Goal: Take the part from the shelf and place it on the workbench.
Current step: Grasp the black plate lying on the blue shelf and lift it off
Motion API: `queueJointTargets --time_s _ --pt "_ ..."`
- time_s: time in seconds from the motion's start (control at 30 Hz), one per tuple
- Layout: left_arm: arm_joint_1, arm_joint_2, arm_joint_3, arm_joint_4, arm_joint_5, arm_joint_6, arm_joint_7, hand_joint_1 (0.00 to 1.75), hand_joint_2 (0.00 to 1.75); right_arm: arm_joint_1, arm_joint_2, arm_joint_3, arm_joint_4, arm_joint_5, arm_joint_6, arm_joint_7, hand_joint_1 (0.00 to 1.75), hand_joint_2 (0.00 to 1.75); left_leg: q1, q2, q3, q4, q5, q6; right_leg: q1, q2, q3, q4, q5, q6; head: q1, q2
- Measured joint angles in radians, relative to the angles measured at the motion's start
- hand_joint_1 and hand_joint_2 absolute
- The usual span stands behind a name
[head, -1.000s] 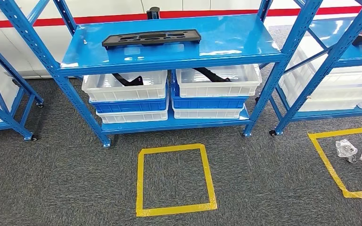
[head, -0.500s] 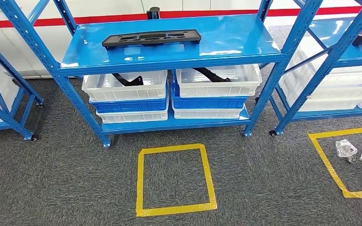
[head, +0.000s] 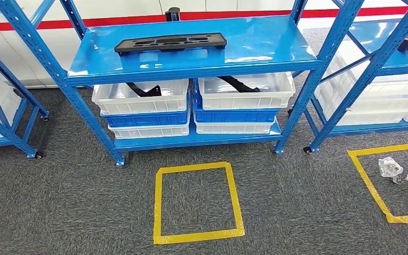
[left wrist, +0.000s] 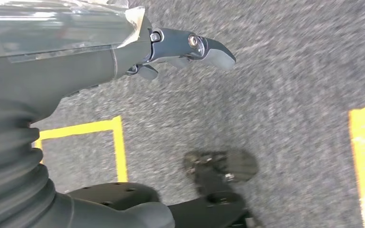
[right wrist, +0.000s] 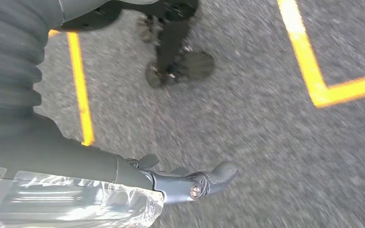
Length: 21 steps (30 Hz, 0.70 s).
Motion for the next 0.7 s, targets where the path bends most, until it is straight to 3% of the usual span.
queueJointTargets --time_s 0.03,0.07,0.1,0.23,0.37,0.7 --pt "-0.008 -0.003 0.004 0.005 0.000 0.016 -0.010 0.00 0.00 -0.008 0.003 -0.016 0.001 0.013 -0.014 -0.011 0.00 0.44 0.000 0.000 0.000 0.000 0.000 0.000 0.000 0.000 0.000 0.000 0.000 0.000 0.000 0.000" --pt "-0.017 -0.007 0.009 0.011 0.001 0.034 -0.022 0.00 0.00 -0.017 0.006 -0.032 0.002 0.029 -0.030 -0.024 0.00 0.00 0.000 0.000 0.000 0.000 0.000 0.000 0.000 0.000 0.000 0.000 0.000 0.000 0.000 0.000" --pt "-0.024 -0.010 0.013 0.017 0.002 0.050 -0.035 0.00 0.00 -0.026 0.008 -0.045 0.003 0.045 -0.045 -0.035 0.00 0.00 0.000 0.000 0.000 0.000 0.000 0.000 0.000 0.000 0.000 0.000 0.000 0.000 0.000 0.000" --pt "-0.037 -0.017 0.020 0.029 0.013 0.098 -0.086 0.00 1.75 -0.053 0.012 -0.069 0.004 0.105 -0.103 -0.079 0.00 1.75 0.000 0.000 0.000 0.000 0.000 0.000 0.000 0.000 0.000 0.000 0.000 0.000 0.000 0.000" --pt "-0.040 -0.019 0.022 0.035 0.016 0.104 -0.097 0.00 1.75 -0.060 0.008 -0.073 -0.023 0.113 -0.124 -0.094 0.00 1.75 0.000 0.000 -0.001 0.000 0.000 0.000 0.000 0.000 -0.001 0.000 0.000 0.000 0.000 0.000" --pt "-0.054 -0.025 0.024 0.044 0.031 0.082 -0.112 0.00 1.75 -0.063 -0.047 -0.061 -0.287 0.079 -0.151 -0.072 0.00 1.75 -0.002 0.000 0.000 0.001 0.000 0.000 -0.001 0.000 -0.001 0.000 0.000 0.000 0.000 0.000"
